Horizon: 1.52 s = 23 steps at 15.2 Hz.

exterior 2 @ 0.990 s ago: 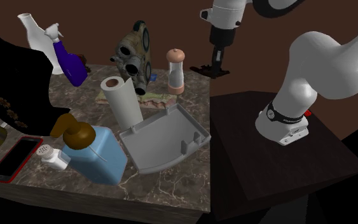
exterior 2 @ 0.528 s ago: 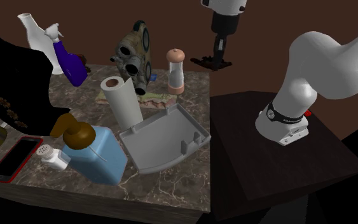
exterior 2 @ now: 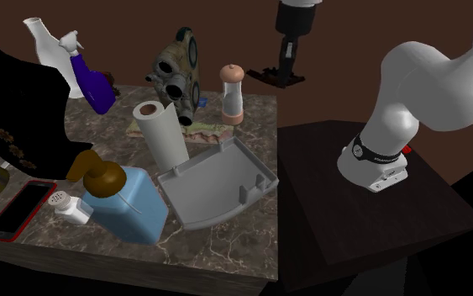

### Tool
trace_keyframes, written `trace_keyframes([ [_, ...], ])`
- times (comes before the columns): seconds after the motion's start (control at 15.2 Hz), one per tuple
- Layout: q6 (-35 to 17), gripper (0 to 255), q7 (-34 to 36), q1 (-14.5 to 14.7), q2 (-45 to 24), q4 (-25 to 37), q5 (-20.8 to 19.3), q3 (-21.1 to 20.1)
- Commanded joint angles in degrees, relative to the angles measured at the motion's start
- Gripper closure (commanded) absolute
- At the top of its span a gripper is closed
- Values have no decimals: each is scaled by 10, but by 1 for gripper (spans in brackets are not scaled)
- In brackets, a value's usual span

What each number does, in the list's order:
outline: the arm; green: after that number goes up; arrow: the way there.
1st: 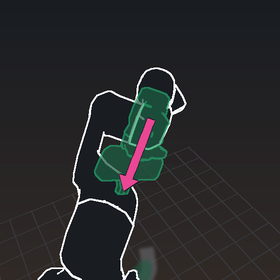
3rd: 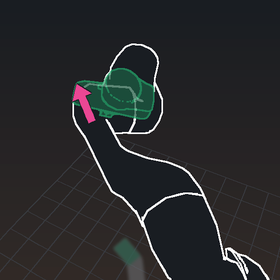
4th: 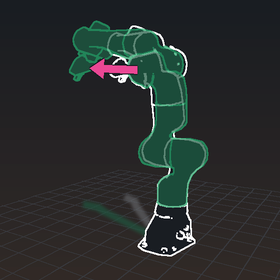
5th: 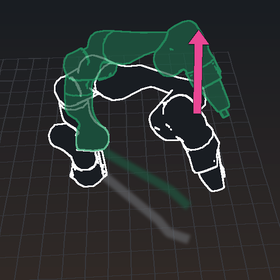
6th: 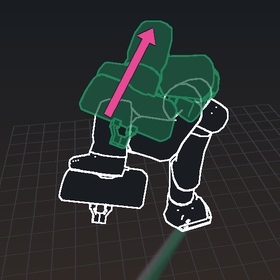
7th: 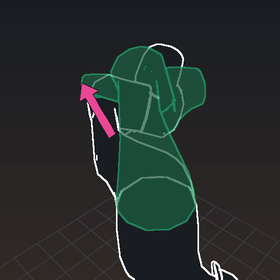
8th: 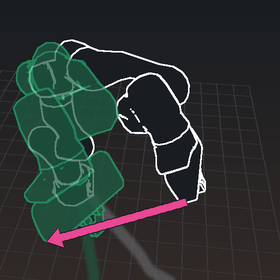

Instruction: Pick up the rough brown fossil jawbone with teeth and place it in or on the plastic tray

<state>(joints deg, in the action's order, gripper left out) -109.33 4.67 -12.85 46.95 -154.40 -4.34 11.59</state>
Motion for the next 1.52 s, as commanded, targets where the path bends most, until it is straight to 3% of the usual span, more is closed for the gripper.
trace_keyframes([
  [0.0,-17,255,25,19,-26,10,19,-21],
  [0.59,-77,255,124,84,-171,99,80,-103],
  [1.12,-104,255,210,119,-325,233,97,-167],
  [1.45,-144,255,208,120,-339,207,98,-168],
])
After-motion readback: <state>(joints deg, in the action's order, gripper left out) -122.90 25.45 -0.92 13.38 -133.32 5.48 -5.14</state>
